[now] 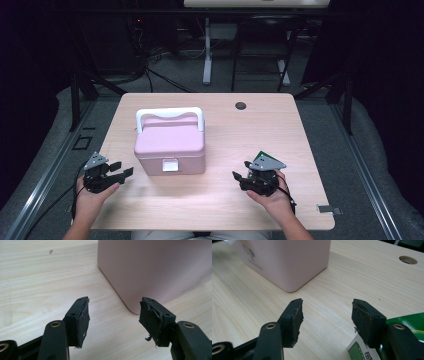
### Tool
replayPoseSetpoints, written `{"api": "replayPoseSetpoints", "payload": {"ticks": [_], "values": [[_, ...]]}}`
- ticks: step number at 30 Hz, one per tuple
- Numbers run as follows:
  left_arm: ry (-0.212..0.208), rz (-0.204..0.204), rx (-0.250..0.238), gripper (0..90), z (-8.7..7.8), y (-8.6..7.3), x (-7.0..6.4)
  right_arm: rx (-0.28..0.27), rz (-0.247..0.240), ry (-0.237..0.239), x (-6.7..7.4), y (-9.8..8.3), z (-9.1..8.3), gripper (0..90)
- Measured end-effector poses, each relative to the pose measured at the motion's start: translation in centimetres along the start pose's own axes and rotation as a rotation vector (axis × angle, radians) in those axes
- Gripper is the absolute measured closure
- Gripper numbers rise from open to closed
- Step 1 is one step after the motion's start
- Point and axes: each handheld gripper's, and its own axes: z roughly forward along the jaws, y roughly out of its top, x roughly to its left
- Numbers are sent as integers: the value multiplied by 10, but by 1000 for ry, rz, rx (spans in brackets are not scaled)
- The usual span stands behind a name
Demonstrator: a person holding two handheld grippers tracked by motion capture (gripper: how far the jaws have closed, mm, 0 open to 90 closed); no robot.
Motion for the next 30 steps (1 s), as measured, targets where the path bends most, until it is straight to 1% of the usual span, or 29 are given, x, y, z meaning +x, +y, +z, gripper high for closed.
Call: {"api": "replayPoseSetpoints", "payload": {"ticks": [1, 2, 3, 7, 8, 9, 10, 12, 16, 17, 20, 21, 23, 24, 25, 27, 28, 30], "values": [[0, 0, 0, 400, 0, 0, 0, 3, -14, -4, 2, -1, 2, 420], [-8, -5, 7, 400, 1, 0, 0, 3, -14, -4, 2, -1, 2, 420], [-16, -5, 8, 417, 2, -1, 0, 12, -8, 15, 3, -1, 3, 425], [-17, -10, 8, 417, 3, -1, -1, 12, -9, 18, 3, -2, 3, 426], [-12, -17, 14, 417, 3, -1, -1, 20, 0, 21, 2, -3, 3, 442], [-14, -18, 13, 417, 3, -1, -1, 30, 20, 39, 1, -4, 4, 451], [-15, -27, 8, 417, 2, 0, -1, 44, 40, 48, -1, -5, 6, 463], [-11, -30, 14, 418, 2, 0, -1, 54, 50, 47, -2, -7, 7, 467], [-12, -41, 13, 424, 2, 0, 0, 47, 59, 45, -3, -7, 5, 467], [-10, -45, 10, 431, 2, 1, 0, 36, 62, 44, -3, -7, 4, 467], [-13, -42, 3, 449, 1, 2, -1, 33, 60, 43, -2, -6, 3, 467], [-20, -40, 1, 461, 1, 3, -1, 36, 62, 44, -2, -6, 4, 467], [-17, -31, 7, 491, 1, 5, -2, 41, 76, 48, -2, -4, 4, 467], [-17, -31, 7, 493, 1, 5, -2, 39, 74, 44, -2, -3, 4, 467], [-13, -23, 14, 493, 1, 8, -2, 39, 74, 44, -2, -3, 4, 467], [-17, -19, 13, 504, 0, 15, -2, 46, 52, 30, -2, 3, 4, 474], [-17, -24, 15, 527, 0, 20, -2, 47, 50, 25, -3, 8, 4, 496], [-19, -31, 9, 537, 0, 31, 1, 48, 59, 32, -4, 12, 4, 508]]}}
